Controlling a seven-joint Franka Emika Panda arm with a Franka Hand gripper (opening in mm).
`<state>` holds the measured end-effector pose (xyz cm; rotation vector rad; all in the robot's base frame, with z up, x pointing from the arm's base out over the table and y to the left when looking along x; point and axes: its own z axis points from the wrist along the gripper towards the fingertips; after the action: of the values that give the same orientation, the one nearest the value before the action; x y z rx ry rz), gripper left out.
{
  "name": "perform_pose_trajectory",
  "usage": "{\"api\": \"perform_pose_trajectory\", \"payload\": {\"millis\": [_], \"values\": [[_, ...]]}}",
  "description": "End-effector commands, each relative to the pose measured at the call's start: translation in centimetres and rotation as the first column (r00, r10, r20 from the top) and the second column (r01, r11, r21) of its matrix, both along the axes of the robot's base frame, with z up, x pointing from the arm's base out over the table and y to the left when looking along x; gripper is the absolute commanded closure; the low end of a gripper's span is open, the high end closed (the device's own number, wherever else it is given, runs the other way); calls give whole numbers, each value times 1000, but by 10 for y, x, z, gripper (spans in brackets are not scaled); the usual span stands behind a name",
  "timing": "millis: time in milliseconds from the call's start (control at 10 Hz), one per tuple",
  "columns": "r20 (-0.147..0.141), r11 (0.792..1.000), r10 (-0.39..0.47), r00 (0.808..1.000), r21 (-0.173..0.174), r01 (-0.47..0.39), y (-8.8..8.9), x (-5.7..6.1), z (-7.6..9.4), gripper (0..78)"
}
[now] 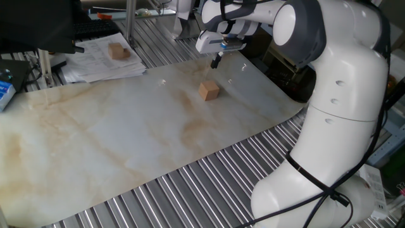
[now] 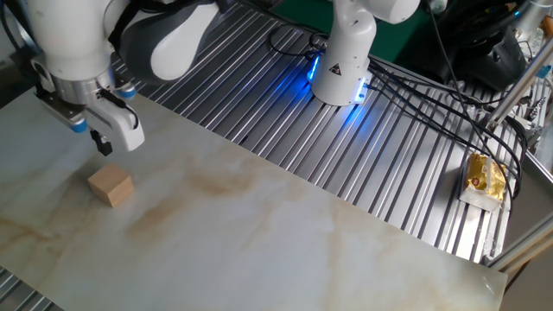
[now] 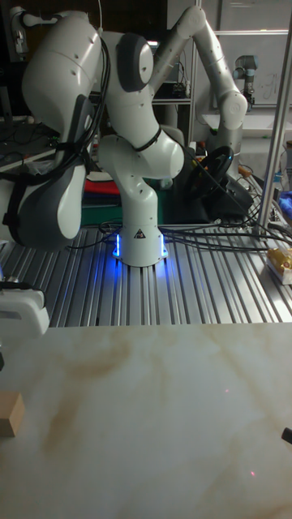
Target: Pick up the small block on the left and move it to the right
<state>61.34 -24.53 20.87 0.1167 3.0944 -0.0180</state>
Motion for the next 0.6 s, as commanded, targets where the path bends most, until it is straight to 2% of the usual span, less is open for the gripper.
{"api": "perform_pose_trajectory", "payload": {"millis": [100, 400, 600], "values": [[4, 1000, -6, 1000, 1, 6, -1, 1, -2, 776], [6, 1000, -9, 1000, 4, 9, -1, 2, -7, 776], [0, 1000, -12, 1000, 20, 12, -3, 3, -8, 776]]}}
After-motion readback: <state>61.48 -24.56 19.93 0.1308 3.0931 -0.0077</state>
